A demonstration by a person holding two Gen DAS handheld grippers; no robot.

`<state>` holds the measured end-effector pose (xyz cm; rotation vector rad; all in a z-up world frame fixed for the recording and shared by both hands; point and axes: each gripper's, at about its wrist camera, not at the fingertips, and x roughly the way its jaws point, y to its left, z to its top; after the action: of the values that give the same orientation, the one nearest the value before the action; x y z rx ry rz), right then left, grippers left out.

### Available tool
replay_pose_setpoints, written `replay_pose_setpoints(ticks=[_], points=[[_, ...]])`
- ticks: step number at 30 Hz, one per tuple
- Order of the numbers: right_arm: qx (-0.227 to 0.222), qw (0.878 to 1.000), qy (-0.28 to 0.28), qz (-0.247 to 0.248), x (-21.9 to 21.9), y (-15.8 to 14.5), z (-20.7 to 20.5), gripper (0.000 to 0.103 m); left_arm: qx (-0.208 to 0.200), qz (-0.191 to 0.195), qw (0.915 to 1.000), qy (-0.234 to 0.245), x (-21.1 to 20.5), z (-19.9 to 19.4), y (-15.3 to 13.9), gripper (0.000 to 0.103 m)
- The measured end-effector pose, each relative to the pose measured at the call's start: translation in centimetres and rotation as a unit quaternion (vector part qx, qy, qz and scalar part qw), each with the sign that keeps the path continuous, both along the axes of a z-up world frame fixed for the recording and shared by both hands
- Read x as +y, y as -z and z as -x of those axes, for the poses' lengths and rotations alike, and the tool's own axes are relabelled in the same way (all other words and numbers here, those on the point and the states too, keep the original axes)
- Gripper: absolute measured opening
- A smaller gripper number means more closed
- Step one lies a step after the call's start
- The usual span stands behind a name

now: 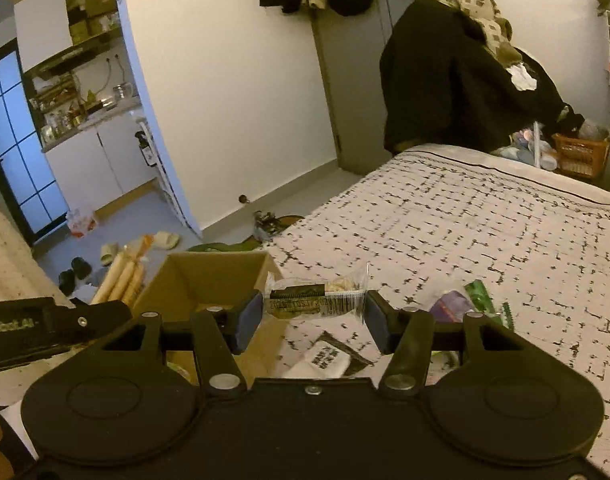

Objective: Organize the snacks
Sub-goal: 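Carry both snacks into the cardboard box and open both grippers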

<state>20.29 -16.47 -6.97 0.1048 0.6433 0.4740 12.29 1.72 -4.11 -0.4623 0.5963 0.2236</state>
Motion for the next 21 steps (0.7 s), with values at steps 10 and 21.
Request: replay_pose_setpoints(ticks=[10, 21], points=[[0.030, 0.999, 0.001, -0.033, 2.2, 1.3, 0.4, 0.055, 0.000, 0.008, 0.9999, -0.013, 2.9, 0.0, 0.8, 0.032], [0.012, 0.999, -0.040, -0.017, 4.5, 1.4, 0.5, 0.055, 0.027, 0.020, 0.9990, -0.030, 5.1, -1.8, 2.8, 0.033]])
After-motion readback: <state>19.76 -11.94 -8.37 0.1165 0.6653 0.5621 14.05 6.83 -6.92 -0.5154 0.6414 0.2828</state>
